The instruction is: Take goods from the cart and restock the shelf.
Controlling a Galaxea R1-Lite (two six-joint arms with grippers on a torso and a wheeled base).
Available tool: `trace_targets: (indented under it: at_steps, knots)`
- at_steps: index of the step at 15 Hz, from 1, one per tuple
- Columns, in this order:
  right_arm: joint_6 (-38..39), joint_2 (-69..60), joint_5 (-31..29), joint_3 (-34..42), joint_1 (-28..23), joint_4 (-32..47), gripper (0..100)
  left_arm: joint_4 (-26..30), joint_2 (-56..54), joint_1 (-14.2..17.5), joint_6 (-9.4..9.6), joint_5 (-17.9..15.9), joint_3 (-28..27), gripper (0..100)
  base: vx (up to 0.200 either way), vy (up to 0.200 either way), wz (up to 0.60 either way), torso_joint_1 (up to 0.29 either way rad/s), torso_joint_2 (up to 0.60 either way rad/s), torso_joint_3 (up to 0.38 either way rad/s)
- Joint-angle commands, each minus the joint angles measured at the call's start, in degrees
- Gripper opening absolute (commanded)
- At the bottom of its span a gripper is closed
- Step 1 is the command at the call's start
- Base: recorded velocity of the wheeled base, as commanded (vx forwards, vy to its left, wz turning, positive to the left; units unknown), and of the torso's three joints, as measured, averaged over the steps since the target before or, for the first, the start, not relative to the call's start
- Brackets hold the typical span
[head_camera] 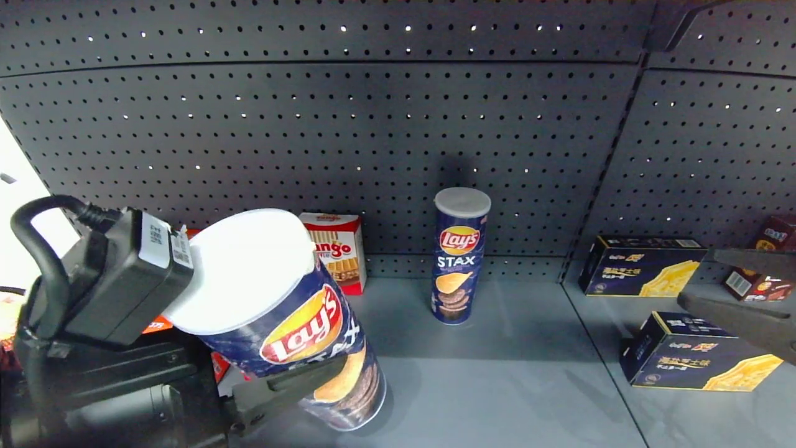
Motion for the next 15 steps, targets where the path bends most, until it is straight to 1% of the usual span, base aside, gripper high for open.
trace_targets:
  at_steps: [1, 3, 5, 7, 8, 9, 10, 11, 13, 14, 15]
  knots:
    - [-0.3, 5.6, -0.2, -3.0, 1.6, -0.4, 100, 5.1, -3.0, -2.1, -0.24, -0.3, -1.3, 0, 0.0, 0.0, 0.0, 0.0, 0.0, 0.0]
    - [-1.6, 9.9, -1.4, -5.2, 3.5, -2.5, 100, 7.4, -4.6, -3.9, -0.68, -0.3, -0.2, 0, 0.0, 0.0, 0.0, 0.0, 0.0, 0.0]
    - [-4.6, 15.9, -0.2, -6.3, 3.4, -7.9, 100, 8.1, -5.9, -6.4, -1.65, -0.4, 1.1, 0, 0.0, 0.0, 0.0, 0.0, 0.0, 0.0]
    - [-5.0, 18.9, 1.3, -8.0, 3.3, -9.0, 100, 8.7, -6.8, -7.9, -3.41, -0.4, 1.8, 0, 0.0, 0.0, 0.0, 0.0, 0.0, 0.0]
    - [-5.0, 21.1, 2.2, -9.5, 2.9, -9.1, 100, 8.8, -8.4, -9.1, -5.25, -0.4, 3.3, 0, 0.0, 0.0, 0.0, 0.0, 0.0, 0.0]
    - [-5.1, 24.0, 3.3, -11.0, 1.9, -9.4, 100, 8.8, -9.2, -9.0, -6.13, -0.3, 4.3, 0, 0.0, 0.0, 0.0, 0.0, 0.0, 0.0]
    - [-5.1, 26.2, 5.0, -11.8, 1.6, -10.3, 100, 8.7, -10.2, -9.0, -7.54, -0.3, 6.0, 0, 0.0, 0.0, 0.0, 0.0, 0.0, 0.0]
    - [-5.3, 27.8, 7.4, -12.3, 1.5, -12.1, 100, 8.7, -11.3, -8.7, -8.33, -0.2, 7.5, 0, 0.0, 0.0, 0.0, 0.0, 0.0, 0.0]
    - [-6.5, 31.7, 11.2, -13.6, -0.2, -15.0, 100, 8.6, -13.5, -8.3, -8.68, -0.2, 9.6, 0, 0.0, 0.0, 0.0, 0.0, 0.0, 0.0]
    - [-6.6, 32.0, 11.5, -13.7, -0.4, -15.1, 100, 8.6, -13.6, -8.2, -8.68, -0.2, 9.7, 0, 0.0, 0.0, 0.0, 0.0, 0.0, 0.0]
    - [-8.4, 34.2, 15.7, -14.3, -1.9, -16.5, 100, 8.6, -14.7, -8.2, -9.65, -0.2, 10.3, 0, 0.0, 0.0, 0.0, 0.0, 0.0, 0.0]
